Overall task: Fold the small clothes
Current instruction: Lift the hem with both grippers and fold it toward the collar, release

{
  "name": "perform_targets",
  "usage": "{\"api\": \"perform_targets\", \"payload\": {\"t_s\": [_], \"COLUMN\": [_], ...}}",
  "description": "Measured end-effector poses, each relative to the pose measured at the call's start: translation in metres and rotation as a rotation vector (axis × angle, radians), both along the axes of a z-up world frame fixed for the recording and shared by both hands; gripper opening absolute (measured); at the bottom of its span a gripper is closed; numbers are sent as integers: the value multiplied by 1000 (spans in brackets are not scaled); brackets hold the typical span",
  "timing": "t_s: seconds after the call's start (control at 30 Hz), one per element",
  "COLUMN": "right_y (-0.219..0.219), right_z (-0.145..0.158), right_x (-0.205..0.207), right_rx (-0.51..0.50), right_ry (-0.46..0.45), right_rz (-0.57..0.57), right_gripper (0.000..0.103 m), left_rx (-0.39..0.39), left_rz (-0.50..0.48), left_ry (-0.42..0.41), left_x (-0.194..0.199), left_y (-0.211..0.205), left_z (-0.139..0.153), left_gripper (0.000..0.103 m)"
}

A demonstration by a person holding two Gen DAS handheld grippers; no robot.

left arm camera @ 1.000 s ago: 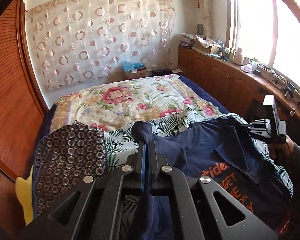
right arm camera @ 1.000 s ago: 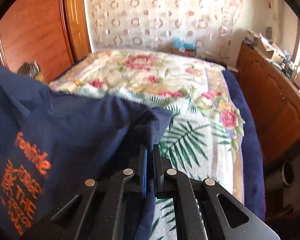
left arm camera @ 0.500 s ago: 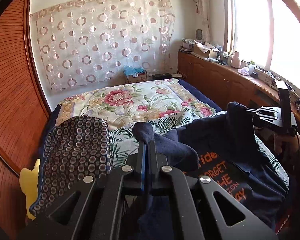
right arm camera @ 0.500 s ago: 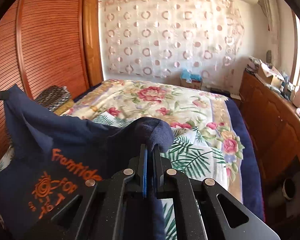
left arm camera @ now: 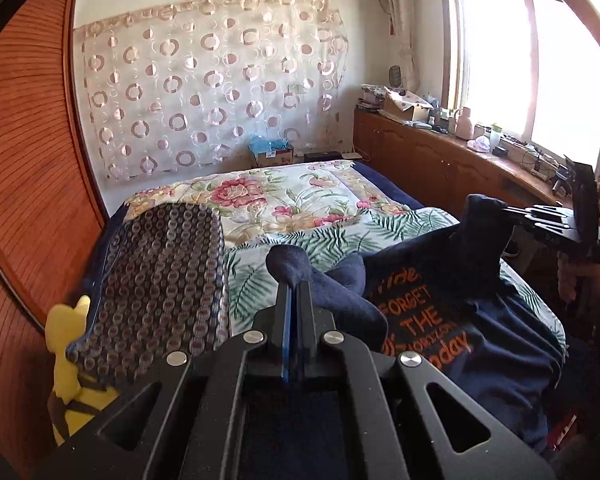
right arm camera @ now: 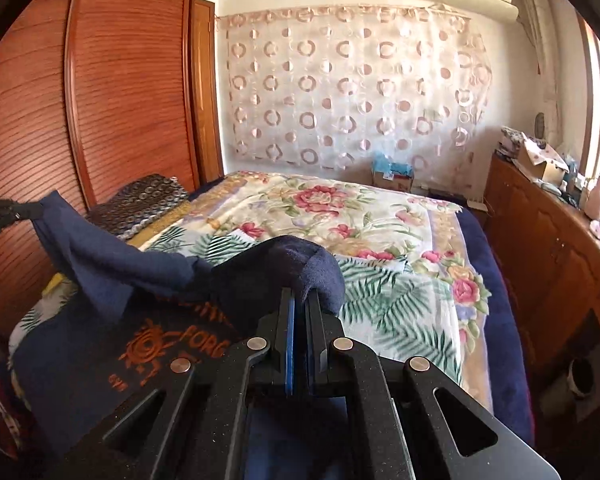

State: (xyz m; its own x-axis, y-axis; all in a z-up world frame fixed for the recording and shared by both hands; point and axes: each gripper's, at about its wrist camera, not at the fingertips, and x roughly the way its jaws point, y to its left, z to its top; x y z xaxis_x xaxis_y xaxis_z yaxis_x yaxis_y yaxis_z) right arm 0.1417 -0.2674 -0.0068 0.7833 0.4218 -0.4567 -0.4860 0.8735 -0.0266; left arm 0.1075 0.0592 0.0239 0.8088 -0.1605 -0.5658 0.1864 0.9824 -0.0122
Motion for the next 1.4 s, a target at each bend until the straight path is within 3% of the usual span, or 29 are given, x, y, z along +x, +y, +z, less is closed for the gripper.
{"api": "perform_targets", "payload": {"t_s": [0.27,0.4,0.57,0.67,0.97,1.27,1.33,1.4], "right_y": [-30,-45,-57,-61,-62,-56,-55,-57], "right_z": [-15,-12,4,2,-52,-39,-35,-30], "right_x": [-74,-105,-136,-156,-140,-132,-133,-138], "right_rx": [0,12,9,-14,-86,-98,-108,-111], "right_ry": [31,51,56,73,260,245,237,222], "right_rz": [-2,-6,-10,-13,-64,-65,-64,-59], "right_gripper": [4,4,4,4,4,4,4,10], "left_rx": [-90,-128,-135,-121,-81,-66,-62,-77], "left_rz": [54,82,109,121,183,162,157,157], "left_ry": [25,22,-1,25,150,124,110,86], "left_x": [-67,-93,-127,-138,-136,-140,-140,-141], "left_y": [35,48,59,60,65,67,68,71], "left_z": [-34,-38,-32,-44,-108,-100,-94,-87], "left_gripper": [3,3,3,3,3,4,18,47]}}
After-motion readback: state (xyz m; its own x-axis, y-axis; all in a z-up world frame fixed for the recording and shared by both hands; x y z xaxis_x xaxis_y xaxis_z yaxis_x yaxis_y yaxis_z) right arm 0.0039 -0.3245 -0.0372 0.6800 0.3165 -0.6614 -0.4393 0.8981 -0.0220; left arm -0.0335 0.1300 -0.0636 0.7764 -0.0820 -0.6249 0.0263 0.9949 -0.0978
